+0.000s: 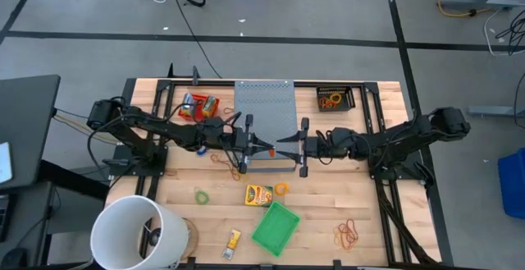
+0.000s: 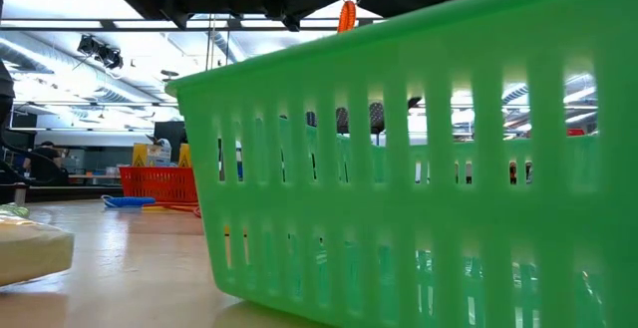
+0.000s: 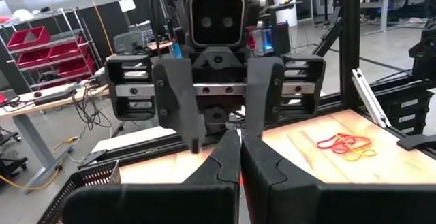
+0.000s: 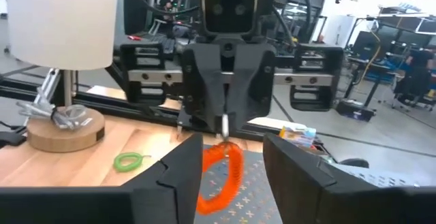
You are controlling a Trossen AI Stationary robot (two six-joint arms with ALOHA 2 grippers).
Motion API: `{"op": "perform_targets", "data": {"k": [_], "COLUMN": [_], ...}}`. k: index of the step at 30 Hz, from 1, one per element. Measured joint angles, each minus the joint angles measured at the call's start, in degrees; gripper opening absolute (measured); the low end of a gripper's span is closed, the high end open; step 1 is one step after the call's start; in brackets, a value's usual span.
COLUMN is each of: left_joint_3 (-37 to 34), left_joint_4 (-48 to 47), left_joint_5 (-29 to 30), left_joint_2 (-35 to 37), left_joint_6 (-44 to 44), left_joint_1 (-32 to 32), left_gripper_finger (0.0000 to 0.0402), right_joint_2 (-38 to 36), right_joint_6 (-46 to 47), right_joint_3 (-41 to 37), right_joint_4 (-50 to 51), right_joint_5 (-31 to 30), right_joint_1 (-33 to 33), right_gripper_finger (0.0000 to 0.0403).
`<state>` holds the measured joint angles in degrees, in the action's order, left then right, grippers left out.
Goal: Pick & Place Office Desk Supplies
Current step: Put the orange spring keychain into the black basket
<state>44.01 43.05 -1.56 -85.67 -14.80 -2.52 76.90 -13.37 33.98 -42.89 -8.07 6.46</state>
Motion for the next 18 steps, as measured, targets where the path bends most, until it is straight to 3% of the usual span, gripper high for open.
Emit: {"op": "perform_targets", "data": {"k": [18], "left_joint_3": [0.0], "left_joint_4": [0.0], "left_joint_5": [-1.4], "left_joint_2": [0.0], "left_joint_6": [0.4], "left_joint_1": [0.5], "left_gripper_finger": [0.0001], "right_joint_2": [0.0], "right_joint_6": [-0.6], "right_joint_3": [0.0], "right_joint_4": [-0.9], "right_joint_5": [1.4], "right_joint_1": [0.0], "right_gripper_finger": [0.0099]}}
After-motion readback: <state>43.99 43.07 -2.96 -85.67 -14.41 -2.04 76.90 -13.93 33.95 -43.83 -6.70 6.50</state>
